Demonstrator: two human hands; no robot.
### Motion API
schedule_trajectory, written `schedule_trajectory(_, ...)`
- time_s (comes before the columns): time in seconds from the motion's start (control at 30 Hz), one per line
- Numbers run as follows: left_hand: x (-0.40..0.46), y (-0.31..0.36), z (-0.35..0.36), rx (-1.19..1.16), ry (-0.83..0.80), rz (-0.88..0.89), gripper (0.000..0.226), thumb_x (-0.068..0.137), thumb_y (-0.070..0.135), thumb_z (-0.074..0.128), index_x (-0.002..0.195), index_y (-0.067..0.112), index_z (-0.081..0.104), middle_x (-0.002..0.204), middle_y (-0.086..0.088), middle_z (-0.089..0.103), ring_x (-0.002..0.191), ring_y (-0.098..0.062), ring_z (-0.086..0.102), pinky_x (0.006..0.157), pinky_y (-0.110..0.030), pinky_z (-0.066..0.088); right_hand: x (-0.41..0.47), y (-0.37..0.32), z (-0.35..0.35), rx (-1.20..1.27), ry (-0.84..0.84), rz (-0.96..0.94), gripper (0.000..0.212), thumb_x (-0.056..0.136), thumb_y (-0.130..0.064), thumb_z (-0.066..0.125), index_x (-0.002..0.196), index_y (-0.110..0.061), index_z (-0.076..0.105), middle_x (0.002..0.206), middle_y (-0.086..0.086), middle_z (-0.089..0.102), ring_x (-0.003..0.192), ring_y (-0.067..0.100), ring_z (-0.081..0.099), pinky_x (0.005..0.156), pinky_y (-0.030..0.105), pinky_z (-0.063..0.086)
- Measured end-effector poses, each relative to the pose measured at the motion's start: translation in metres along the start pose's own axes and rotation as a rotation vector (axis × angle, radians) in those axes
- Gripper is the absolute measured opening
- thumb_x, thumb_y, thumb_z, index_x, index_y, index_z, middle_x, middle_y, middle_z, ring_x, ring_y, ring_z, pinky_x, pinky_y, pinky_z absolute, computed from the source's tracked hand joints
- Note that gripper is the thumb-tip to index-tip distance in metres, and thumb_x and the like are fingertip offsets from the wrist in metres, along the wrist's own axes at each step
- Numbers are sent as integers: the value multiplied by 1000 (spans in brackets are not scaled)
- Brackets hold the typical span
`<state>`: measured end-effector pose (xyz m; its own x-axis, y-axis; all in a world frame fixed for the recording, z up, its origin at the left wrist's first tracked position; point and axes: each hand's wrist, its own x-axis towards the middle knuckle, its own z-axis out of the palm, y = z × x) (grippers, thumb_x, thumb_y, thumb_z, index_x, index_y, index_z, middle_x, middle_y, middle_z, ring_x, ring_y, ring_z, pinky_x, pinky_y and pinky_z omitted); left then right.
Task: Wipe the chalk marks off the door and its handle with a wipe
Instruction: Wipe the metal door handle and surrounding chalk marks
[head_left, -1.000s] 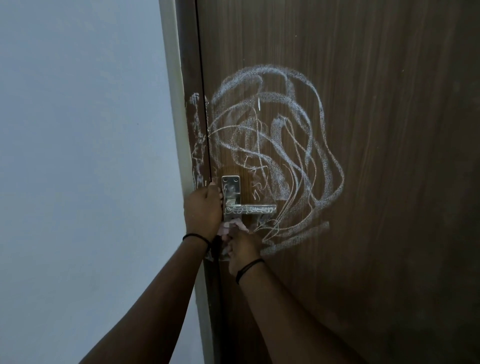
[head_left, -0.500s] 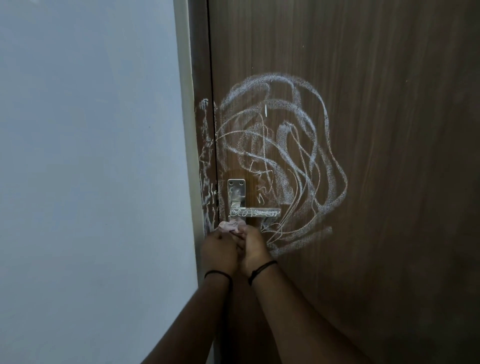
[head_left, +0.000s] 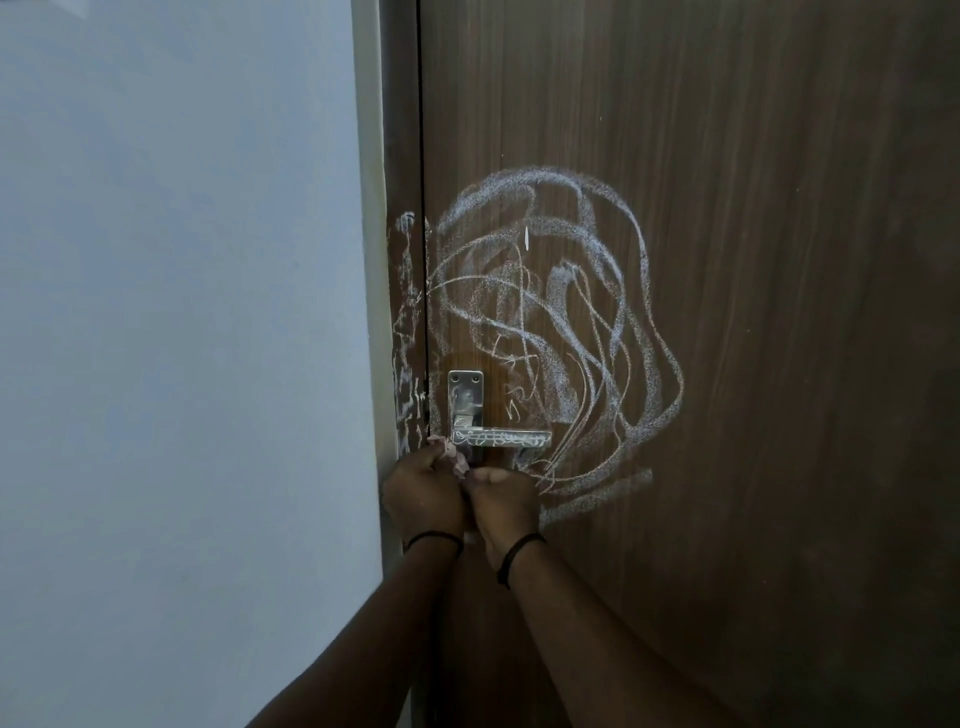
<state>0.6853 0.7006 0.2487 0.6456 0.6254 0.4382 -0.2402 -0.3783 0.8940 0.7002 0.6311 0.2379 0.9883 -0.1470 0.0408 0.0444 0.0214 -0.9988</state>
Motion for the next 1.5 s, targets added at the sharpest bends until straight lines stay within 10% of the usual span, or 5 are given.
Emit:
schedule_trajectory(0.3, 18, -9, 3, 45, 6, 292, 18, 83, 1, 69, 97, 7, 79, 92, -14, 74, 86, -28, 69, 83, -31, 53, -3, 6, -10, 91, -87, 13, 16, 96, -5, 59, 87, -10, 71, 76, 5, 71, 55, 13, 68, 46, 26, 54)
schedule_trajectory(0.9, 53, 24, -1, 65, -20, 408, 13, 85, 10, 69, 86, 17, 79, 84, -6, 76, 78, -19, 70, 74, -21, 51, -15, 4, -11, 54, -100, -22, 16, 93, -1, 59, 84, -9, 70, 91, 23, 73, 85, 39, 72, 76, 55, 60)
schedule_trajectory(1.23, 54, 29, -6, 160, -29, 541, 10, 84, 11, 69, 85, 14, 78, 81, -5, 75, 73, -21, 70, 70, -20, 45, -23, 0, -33, 75, -84, -28, 10, 94, 1, 60, 91, -1, 69, 75, 5, 68, 51, 2, 65, 45, 17, 50)
schedule_trajectory(1.37, 62, 54, -10, 114, -31, 547, 16, 82, 10, 67, 70, 16, 76, 63, 11, 63, 55, 10, 56, 57, 4, 34, -26, -3, -33, 94, -113, -25, 12, 95, 3, 57, 100, 8, 67, 67, 5, 69, 55, 12, 67, 47, 23, 54)
schedule_trajectory(1.5, 73, 72, -8, 253, -26, 584, 13, 86, 11, 65, 83, 10, 78, 83, -12, 75, 70, -26, 68, 62, -16, 37, -30, -10, -35, 104, -115, -51, 13, 94, 4, 57, 100, 10, 66, 67, 2, 66, 47, 2, 64, 41, 16, 49)
